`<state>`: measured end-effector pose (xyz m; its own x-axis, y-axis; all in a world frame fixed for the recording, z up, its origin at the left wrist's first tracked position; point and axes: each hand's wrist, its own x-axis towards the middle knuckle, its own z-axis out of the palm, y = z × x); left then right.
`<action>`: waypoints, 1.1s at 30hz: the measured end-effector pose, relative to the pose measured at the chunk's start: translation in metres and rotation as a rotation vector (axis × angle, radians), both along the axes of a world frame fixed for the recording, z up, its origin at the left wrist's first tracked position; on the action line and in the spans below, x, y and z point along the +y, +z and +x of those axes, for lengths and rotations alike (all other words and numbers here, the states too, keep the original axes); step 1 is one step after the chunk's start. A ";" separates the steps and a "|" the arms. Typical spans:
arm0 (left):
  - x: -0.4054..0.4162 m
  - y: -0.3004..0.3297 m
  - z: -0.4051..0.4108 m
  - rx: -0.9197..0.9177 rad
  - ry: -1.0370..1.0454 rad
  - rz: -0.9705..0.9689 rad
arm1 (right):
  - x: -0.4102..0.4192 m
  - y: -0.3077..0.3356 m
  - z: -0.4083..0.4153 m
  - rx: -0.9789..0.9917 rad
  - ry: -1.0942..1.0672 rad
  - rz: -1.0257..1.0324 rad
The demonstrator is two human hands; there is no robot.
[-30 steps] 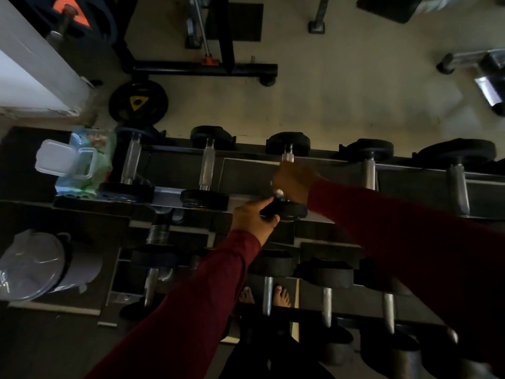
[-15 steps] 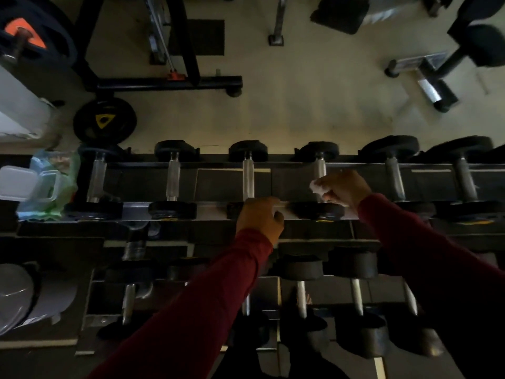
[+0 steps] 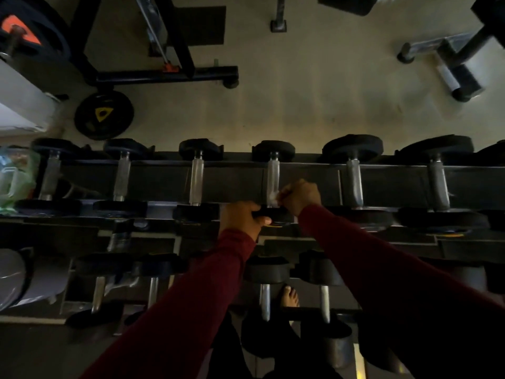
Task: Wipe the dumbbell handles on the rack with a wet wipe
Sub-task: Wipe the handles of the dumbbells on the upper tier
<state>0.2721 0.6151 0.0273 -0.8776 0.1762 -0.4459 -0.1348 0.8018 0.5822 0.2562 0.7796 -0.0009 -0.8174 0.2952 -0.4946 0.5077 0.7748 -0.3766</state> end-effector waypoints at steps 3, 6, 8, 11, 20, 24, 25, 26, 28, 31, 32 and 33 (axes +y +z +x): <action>0.004 -0.004 0.003 0.017 0.044 -0.034 | 0.006 -0.008 -0.001 -0.006 -0.021 -0.065; 0.007 -0.005 0.005 0.029 0.072 -0.051 | 0.010 -0.013 0.001 0.011 -0.073 -0.097; 0.006 -0.007 0.003 0.021 0.081 -0.051 | 0.013 -0.016 0.001 -0.036 -0.063 -0.120; 0.002 -0.012 0.001 0.031 0.094 -0.050 | 0.020 -0.014 0.000 -0.072 -0.041 -0.195; -0.004 -0.018 0.000 0.036 0.104 0.033 | 0.009 -0.028 -0.001 -0.003 -0.258 -0.128; -0.009 -0.023 -0.001 0.042 0.115 0.073 | 0.011 -0.027 0.000 -0.044 -0.178 -0.103; -0.011 -0.025 -0.001 0.043 0.124 0.088 | 0.012 -0.025 0.001 -0.040 -0.148 -0.123; -0.012 -0.026 0.000 0.043 0.128 0.099 | 0.012 -0.023 0.003 -0.021 -0.123 -0.149; -0.012 -0.027 0.001 0.038 0.132 0.109 | 0.012 -0.019 0.006 0.040 -0.113 -0.188; -0.011 -0.029 0.003 0.016 0.166 0.120 | 0.005 -0.015 0.004 0.029 -0.167 -0.175; -0.011 -0.029 0.004 0.011 0.185 0.130 | 0.001 -0.013 0.001 0.026 -0.192 -0.175; -0.011 -0.030 0.005 0.016 0.201 0.138 | -0.004 -0.013 -0.002 0.035 -0.212 -0.166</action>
